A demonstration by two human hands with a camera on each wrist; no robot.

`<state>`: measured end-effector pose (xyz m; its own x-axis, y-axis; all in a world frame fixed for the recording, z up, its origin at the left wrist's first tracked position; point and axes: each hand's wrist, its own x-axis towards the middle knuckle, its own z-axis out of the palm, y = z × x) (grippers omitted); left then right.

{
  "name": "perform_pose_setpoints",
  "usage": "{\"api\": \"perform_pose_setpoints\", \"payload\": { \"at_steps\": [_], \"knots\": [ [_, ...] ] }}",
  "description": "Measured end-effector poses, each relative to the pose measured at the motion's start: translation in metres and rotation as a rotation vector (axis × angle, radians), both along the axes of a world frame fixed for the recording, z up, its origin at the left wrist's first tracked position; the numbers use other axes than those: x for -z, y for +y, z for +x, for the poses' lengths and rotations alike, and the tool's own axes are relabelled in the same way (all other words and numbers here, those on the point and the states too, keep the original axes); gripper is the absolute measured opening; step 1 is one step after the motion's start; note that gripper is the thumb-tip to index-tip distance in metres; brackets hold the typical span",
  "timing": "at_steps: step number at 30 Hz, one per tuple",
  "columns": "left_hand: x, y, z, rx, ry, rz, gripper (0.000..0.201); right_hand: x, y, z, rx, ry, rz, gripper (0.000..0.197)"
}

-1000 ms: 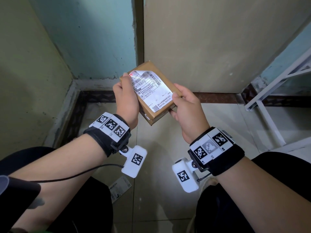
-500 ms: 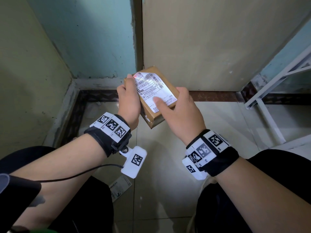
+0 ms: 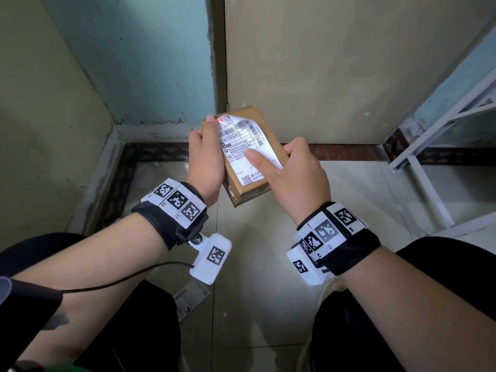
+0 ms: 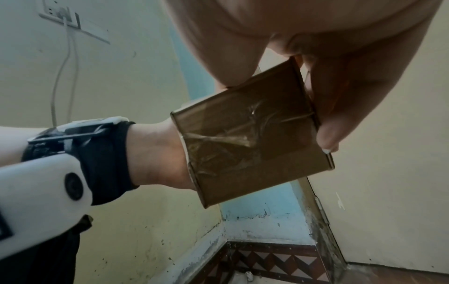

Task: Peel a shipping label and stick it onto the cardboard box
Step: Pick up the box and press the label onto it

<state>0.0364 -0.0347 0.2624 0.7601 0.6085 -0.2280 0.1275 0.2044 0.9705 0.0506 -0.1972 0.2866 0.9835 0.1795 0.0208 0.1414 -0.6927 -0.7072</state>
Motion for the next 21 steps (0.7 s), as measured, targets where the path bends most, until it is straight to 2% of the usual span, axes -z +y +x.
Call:
{"api": "perform_pose_setpoints", "payload": {
  "at_steps": [9, 15, 18, 21],
  "knots": [
    [0.006, 0.006, 0.003, 0.038, -0.001, -0.039, 0.093, 0.006, -0.003, 0.006, -0.031, -0.064, 0.043, 0.053],
    [0.002, 0.005, 0.001, 0.062, 0.004, -0.027, 0.095, 0.004, -0.006, 0.012, -0.052, -0.055, -0.09, 0.045],
    [-0.001, 0.007, 0.002, 0.082, 0.011, -0.006, 0.092, -0.007, -0.006, 0.013, -0.066, -0.011, -0.141, 0.053],
    [-0.006, 0.002, 0.001, 0.099, -0.009, -0.007, 0.081, -0.018, -0.002, 0.007, -0.118, 0.013, -0.142, 0.076]
  ]
}}
